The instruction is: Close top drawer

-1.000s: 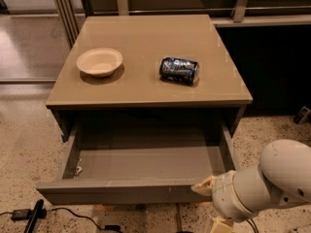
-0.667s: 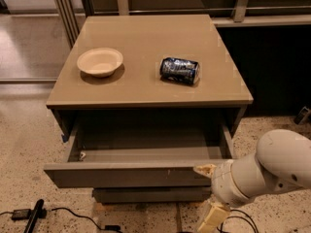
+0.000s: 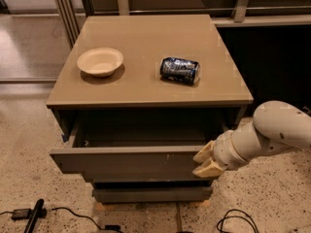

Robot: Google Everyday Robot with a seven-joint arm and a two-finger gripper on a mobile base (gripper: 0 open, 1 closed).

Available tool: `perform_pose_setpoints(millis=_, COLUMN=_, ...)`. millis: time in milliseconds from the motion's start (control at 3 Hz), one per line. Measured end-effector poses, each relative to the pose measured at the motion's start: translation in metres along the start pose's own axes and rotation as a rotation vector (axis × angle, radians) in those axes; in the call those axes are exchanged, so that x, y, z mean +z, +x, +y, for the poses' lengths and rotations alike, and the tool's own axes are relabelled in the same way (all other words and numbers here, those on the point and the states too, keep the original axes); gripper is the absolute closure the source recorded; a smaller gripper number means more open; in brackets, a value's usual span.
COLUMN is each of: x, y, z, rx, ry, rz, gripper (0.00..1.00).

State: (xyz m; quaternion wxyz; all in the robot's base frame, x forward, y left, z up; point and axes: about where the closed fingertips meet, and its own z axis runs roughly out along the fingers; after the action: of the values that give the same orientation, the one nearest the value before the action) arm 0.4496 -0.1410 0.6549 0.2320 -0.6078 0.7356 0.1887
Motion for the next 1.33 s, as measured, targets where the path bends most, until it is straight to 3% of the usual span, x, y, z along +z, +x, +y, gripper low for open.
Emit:
perform_pose_setpoints(millis=333, x=-0.0025, y=0.0045, z=-0.0345, rx=0.015, ry=0.033, rz=0.011, gripper=0.53)
perform_pose_setpoints(millis=1000, x=-0.0025, y=0.0045, z=-0.0345, rx=0.015, ry=0.033, rz=0.011, gripper=0.06)
perform_pose_setpoints(millis=1333, x=-0.0024, y=0.0045, z=-0.0344, rx=0.015, ry=0.033, rz=0.011, gripper=0.0)
